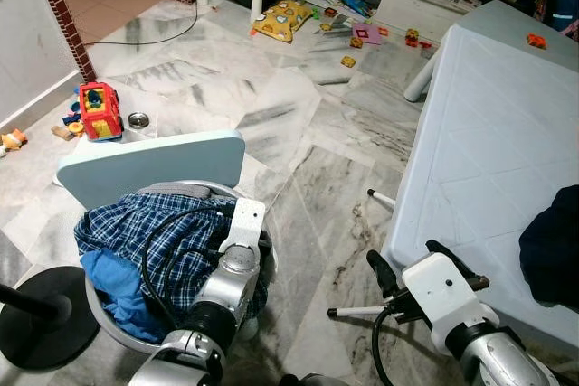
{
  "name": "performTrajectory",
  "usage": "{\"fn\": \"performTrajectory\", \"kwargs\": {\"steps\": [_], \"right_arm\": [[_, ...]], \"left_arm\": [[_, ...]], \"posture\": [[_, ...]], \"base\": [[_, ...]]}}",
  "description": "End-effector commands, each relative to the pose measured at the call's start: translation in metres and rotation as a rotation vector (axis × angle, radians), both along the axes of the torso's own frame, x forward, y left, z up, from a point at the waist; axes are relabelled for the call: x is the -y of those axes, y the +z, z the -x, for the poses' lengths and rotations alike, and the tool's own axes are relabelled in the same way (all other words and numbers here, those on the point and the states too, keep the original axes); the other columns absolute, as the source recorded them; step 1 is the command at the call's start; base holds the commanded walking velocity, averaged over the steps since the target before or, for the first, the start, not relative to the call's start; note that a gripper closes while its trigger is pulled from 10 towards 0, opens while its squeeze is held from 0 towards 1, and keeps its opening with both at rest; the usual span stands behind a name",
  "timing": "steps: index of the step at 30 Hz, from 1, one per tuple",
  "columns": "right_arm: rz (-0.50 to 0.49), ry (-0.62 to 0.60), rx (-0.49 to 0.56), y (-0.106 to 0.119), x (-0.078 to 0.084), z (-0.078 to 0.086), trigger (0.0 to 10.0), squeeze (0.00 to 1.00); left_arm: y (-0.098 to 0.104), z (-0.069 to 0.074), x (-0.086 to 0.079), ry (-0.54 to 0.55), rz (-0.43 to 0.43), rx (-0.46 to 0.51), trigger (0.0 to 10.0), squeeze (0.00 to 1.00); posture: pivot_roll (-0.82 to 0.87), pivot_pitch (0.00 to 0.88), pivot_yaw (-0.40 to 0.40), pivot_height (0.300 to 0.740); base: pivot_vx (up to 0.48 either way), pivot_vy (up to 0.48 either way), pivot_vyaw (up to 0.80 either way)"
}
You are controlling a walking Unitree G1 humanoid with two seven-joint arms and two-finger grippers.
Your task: Hang hanger
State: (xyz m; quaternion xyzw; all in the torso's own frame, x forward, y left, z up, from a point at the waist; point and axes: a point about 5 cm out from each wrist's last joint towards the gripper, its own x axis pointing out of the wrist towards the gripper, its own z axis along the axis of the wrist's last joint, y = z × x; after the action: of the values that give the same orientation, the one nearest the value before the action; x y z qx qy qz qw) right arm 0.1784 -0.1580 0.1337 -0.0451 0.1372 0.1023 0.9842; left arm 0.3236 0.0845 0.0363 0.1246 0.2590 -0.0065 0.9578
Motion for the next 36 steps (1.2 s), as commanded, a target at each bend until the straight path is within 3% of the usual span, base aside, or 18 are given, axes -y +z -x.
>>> {"fn": "performTrajectory", "kwargs": {"steps": [1,2,3,23,36], "right_arm": [[0.011,-0.017,0.001,0.001,0.003,0.004,10.0,0.00],[0.011,-0.017,0.000,0.001,0.003,0.004,10.0,0.00],[0.010,-0.018,-0.001,0.001,0.003,0.004,10.0,0.00],[0.007,-0.020,0.003,0.000,0.001,0.001,10.0,0.00],[0.016,-0.024,0.020,0.001,0.004,-0.007,10.0,0.00]], "left_arm": [[0.001,-0.002,0.003,-0.001,0.007,0.011,1.3,0.00],[0.001,-0.002,0.002,0.004,0.003,0.014,1.3,0.00],[0.002,-0.003,0.001,0.007,0.001,0.016,0.0,0.00],[-0.002,-0.004,0.000,0.044,0.017,-0.008,0.0,0.00],[0.006,-0.009,0.007,0.023,0.051,0.025,0.0,0.00]], "posture": [[-0.09,0.172,-0.170,0.740],[-0.09,0.172,-0.170,0.740],[-0.09,0.173,-0.169,0.740],[-0.09,0.167,-0.165,0.740],[-0.08,0.139,-0.160,0.740]], "base": [[0.000,0.000,0.00],[0.000,0.000,0.00],[0.000,0.000,0.00],[0.000,0.000,0.00],[0.000,0.000,0.00]]}}
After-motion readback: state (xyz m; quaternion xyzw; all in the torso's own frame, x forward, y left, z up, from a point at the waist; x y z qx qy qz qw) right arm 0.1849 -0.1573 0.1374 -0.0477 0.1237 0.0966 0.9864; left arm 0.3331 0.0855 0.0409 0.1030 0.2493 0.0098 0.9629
